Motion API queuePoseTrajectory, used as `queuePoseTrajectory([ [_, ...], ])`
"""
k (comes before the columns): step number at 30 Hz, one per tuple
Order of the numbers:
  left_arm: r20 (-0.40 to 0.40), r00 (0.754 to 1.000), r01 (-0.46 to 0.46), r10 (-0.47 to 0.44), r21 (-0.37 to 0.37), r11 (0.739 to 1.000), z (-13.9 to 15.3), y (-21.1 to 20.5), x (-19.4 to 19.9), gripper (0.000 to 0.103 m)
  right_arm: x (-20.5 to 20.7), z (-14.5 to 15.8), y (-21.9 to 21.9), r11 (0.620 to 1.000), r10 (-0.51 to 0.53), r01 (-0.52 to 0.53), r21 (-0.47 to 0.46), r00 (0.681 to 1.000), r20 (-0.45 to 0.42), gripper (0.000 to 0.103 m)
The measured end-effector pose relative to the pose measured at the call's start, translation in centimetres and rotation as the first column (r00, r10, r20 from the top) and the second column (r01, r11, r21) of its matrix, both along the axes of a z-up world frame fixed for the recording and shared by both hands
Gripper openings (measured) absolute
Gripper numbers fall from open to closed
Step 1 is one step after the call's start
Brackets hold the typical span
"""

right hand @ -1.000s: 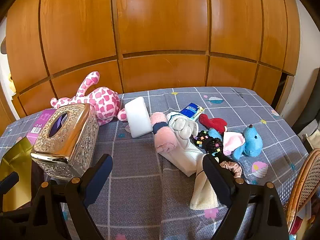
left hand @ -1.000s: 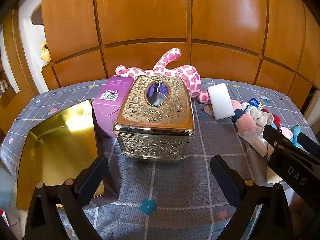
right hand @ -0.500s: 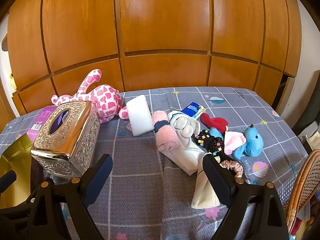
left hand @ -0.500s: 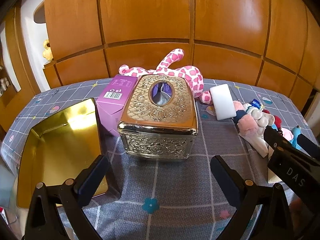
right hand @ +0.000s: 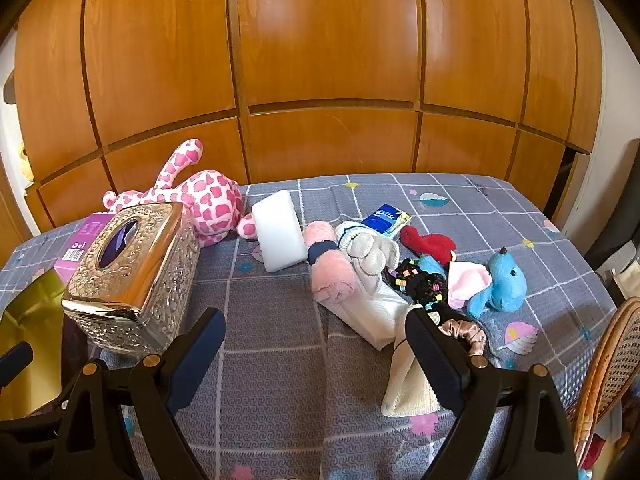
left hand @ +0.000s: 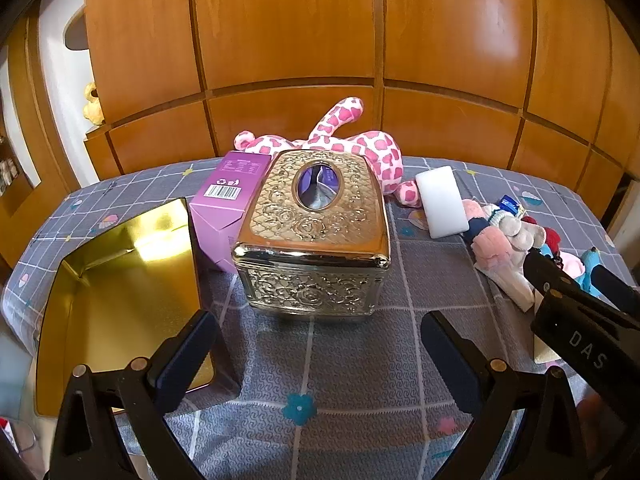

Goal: Organize soft objects

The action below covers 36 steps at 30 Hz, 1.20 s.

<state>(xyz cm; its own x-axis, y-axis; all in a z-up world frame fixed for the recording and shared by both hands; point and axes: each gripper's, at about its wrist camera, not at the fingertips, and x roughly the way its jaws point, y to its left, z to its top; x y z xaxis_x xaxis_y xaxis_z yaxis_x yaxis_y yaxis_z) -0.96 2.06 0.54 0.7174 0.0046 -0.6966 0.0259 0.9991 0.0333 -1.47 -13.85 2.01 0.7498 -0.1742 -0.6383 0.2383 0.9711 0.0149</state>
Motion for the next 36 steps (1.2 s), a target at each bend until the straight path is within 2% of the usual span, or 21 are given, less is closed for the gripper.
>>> queuePoseTrajectory([
  [28,-0.015,0.999,0.036,-0.036,0.027,0.999,-0.3,-1.6,-0.1,0.103,0.0,-0.6,-1.4,0.999,-0.022,0.022,0.029,1.000,-0.004,0.093],
  [32,-0.012,0.998,0.062,-0.061,0.027,0.998,-0.4,-1.9,-0.2,0.103,0.2,-0.6,-2.2,0.999,-0.039,0.039,0.034,0.999,-0.003,0.093],
  [36,0.004,0.990,0.140,-0.140,-0.034,0.990,0.1,-2.2,-0.3,0.103,0.4,-0.4,-3.4,0.998,-0.063,0.063,0.028,0.998,0.005,0.093],
])
